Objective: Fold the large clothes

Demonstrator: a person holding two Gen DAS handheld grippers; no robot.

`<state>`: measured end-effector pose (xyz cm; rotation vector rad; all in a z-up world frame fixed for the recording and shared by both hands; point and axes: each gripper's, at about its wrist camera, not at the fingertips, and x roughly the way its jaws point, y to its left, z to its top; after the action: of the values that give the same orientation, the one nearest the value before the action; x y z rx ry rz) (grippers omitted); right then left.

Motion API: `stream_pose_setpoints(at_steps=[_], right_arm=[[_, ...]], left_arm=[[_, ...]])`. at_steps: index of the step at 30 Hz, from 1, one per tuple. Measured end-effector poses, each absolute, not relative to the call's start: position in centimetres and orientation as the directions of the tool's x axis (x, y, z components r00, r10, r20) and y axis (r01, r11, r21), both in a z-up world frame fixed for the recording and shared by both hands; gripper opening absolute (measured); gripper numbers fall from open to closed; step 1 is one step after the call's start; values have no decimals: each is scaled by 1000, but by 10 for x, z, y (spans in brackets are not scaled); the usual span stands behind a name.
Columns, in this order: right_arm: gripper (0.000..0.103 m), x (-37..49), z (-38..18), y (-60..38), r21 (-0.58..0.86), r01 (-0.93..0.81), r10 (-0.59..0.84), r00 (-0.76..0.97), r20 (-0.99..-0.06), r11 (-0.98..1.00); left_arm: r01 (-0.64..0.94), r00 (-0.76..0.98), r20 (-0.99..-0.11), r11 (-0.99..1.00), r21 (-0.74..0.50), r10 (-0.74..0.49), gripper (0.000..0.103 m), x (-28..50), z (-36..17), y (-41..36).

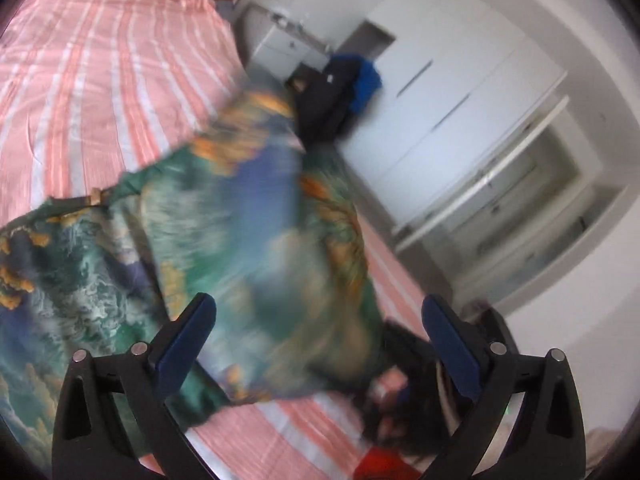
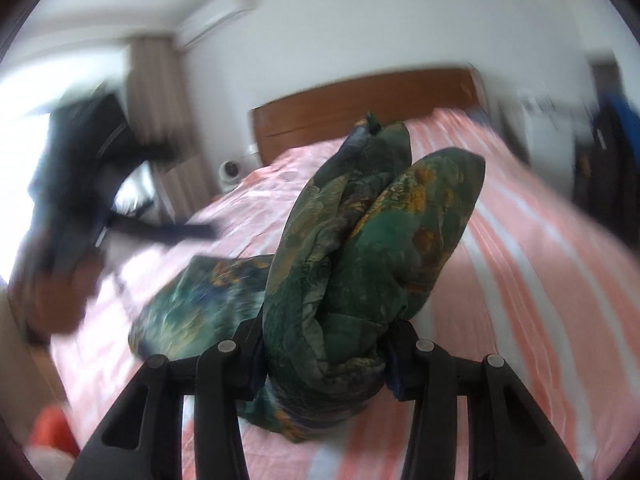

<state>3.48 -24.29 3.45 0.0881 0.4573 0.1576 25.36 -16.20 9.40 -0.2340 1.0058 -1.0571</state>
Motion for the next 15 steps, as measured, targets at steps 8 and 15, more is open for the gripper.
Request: stream_pose_setpoints(at_steps=[8, 15], right_arm=[[45, 33, 20, -135, -235, -250, 131, 894, -429, 939], [63, 22, 17, -159, -125, -232, 160, 892, -422, 965]], left_arm=[[546, 292, -758, 752, -368, -583, 82, 250, 79, -166], [474, 371, -760, 813, -339, -533, 25, 268, 76, -123]])
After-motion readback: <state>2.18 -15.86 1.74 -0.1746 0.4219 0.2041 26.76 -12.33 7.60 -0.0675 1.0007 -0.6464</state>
